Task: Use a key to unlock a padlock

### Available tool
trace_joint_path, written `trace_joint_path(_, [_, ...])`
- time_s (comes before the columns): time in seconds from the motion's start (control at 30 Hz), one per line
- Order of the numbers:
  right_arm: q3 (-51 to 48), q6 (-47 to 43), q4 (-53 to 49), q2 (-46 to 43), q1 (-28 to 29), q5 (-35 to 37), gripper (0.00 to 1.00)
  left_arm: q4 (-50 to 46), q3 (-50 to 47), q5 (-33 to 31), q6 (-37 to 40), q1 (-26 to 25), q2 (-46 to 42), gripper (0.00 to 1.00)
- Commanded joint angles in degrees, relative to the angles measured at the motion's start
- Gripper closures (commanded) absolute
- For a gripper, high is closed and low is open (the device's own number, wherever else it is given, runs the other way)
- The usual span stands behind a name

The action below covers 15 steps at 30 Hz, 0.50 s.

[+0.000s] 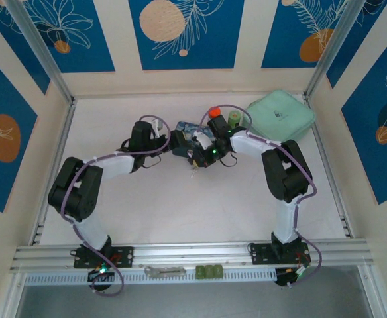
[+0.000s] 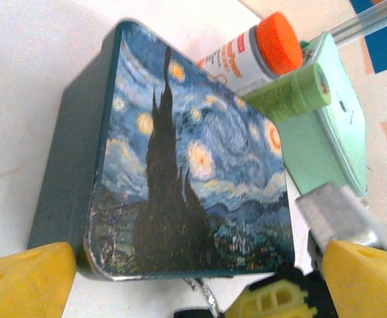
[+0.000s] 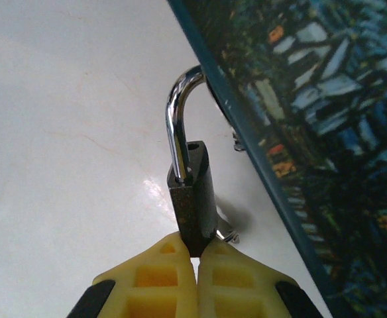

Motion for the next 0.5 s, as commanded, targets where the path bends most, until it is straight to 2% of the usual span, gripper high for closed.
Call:
trace_joint_path(0.0, [-1.47, 3.63, 2.13, 0.26, 1.67, -4.27, 1.00, -3.48, 3.54, -1.82, 4.46, 0.58, 1.53, 0.05])
trace_joint_path(0.17, [-2.03, 3.51, 4.55, 0.47, 3.10, 0.43, 1.00, -4.70, 7.35, -2.05, 6.02, 0.98, 6.79, 0.05])
trace_joint_path(0.47, [0.23, 1.80, 8.59, 1.14, 3.15, 6.40, 1.00, -1.58, 6.98, 2.49, 3.39, 0.74, 9.64, 0.25])
